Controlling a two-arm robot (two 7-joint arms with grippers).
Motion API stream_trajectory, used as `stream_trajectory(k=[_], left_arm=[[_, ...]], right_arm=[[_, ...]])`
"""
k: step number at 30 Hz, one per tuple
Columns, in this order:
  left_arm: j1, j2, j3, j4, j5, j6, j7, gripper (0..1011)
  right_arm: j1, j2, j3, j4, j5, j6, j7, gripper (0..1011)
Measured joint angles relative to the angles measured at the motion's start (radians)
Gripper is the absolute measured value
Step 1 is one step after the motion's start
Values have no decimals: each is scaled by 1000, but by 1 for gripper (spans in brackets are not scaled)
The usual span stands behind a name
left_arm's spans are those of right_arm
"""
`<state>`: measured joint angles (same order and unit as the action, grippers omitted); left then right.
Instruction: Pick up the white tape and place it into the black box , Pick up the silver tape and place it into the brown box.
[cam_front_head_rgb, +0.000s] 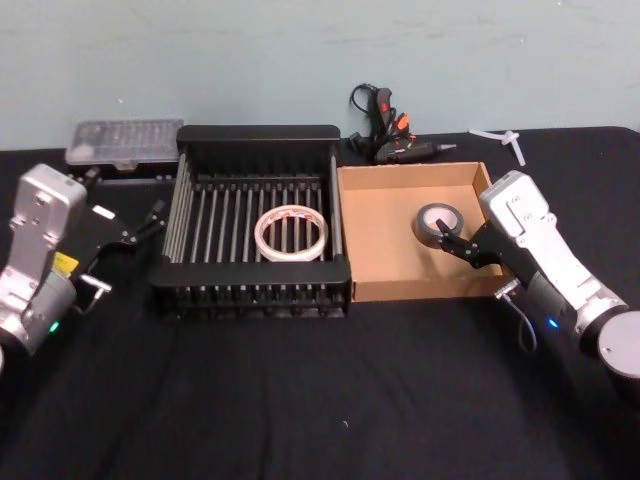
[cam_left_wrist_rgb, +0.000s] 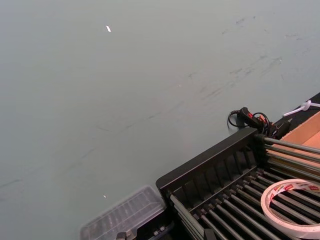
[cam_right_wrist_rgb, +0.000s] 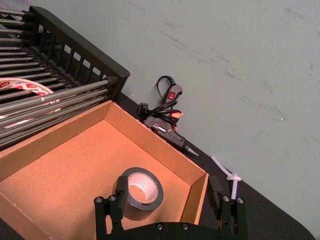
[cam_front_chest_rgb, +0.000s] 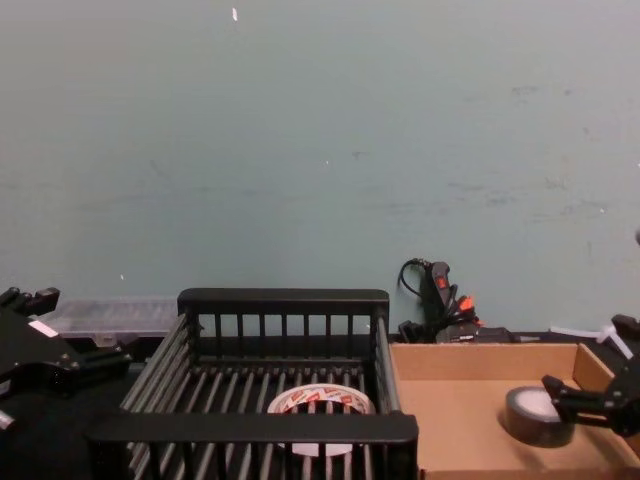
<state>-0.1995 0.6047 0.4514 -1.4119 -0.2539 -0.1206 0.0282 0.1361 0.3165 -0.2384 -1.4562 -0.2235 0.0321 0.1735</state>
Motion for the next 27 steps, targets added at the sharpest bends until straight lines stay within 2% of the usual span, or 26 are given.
stream_trajectory(k=[27], left_arm=[[0, 0, 0, 0, 0, 0, 0, 1001]], right_arm=[[0, 1, -1, -2, 2, 0, 0, 1002]])
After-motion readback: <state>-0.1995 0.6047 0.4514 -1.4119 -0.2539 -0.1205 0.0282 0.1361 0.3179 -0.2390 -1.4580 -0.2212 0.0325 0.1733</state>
